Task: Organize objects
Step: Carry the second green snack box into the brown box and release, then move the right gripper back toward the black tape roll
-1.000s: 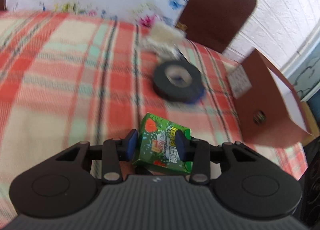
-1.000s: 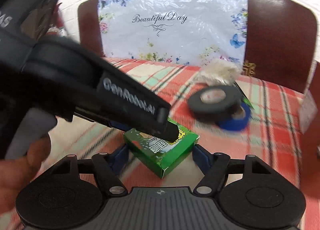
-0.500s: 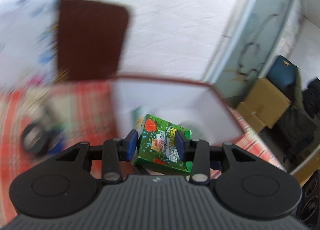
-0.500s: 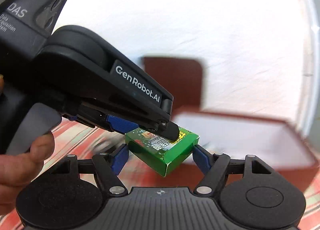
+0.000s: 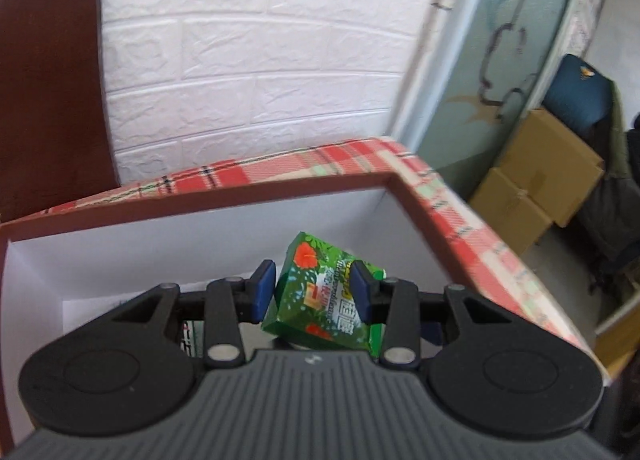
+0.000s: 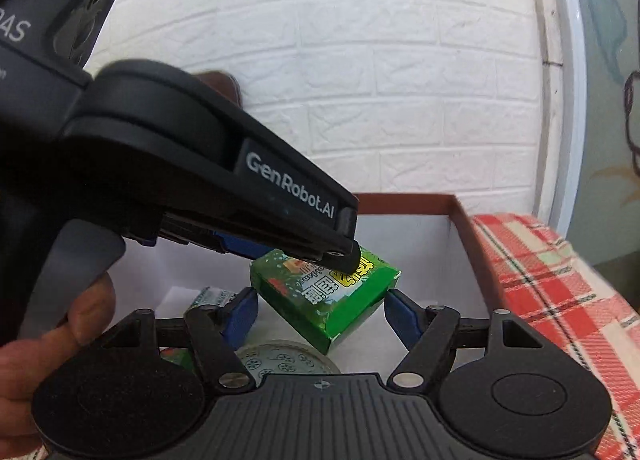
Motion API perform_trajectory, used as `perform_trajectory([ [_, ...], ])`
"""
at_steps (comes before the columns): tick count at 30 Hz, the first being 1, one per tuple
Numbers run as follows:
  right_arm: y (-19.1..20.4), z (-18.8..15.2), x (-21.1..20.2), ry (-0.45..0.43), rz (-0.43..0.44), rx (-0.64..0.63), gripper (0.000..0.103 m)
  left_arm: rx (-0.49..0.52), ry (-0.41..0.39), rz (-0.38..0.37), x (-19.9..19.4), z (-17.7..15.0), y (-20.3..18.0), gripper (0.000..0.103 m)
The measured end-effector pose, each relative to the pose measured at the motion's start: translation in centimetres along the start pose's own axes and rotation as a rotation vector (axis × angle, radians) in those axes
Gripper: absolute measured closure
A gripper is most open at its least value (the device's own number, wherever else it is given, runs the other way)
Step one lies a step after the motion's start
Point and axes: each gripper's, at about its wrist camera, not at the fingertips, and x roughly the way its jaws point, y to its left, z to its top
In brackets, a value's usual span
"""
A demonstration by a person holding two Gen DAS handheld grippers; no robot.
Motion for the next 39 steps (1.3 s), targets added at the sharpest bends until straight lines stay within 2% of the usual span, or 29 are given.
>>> perform_trajectory([
  [2, 0.1, -0.1, 0.6, -0.007, -0.007, -0.013, 0.037, -0.036, 0.034, 0.019, 0.5, -0.2, 0.7, 0.061],
  [3, 0.1, -0.2, 0.6, -0.012, 0.0, -0.007, 0.037, -0.054, 0.047, 0.003, 0.5, -0.1, 0.9, 0.06],
  [4, 0.2, -0.3, 0.5, -0.024, 0.003, -0.002, 0.036, -0.047, 0.036, 0.0, 0.2, -0.1, 0.9, 0.06],
  [7, 0.7, -0.5, 0.4, -0.033, -0.003, 0.012, 0.031, 0.039, 0.001, 0.078, -1.0, -0.4, 0.1, 0.059],
  [9, 1.3, -0.8, 0.0, -0.041, -0.011, 0.019, 0.026, 0.051, -0.004, 0.096, -1.8, -0.8, 0.0, 0.059],
  [14, 3.7, -1.5, -2.4, -0.069, -0.023, 0.001, 0.025, 0.071, -0.037, 0.17, -5.2, -2.1, 0.1, 0.059],
  [17, 2.8, -1.2, -2.6, -0.085, -0.028, -0.012, 0.025, 0.089, -0.063, 0.199, -7.6, -3.0, 0.3, 0.058],
  [21, 4.5, -1.6, -4.1, -0.091, -0.032, -0.011, 0.024, 0.101, -0.086, 0.247, -10.4, -4.3, 0.9, 0.058],
  [26, 7.1, -2.4, -8.0, -0.089, -0.025, 0.005, 0.023, 0.084, -0.104, 0.275, -13.5, -6.0, 2.4, 0.058],
  [39, 11.8, -4.3, -9.3, -0.045, 0.022, 0.029, 0.023, 0.016, -0.12, 0.352, -18.3, -10.9, 8.1, 0.056],
])
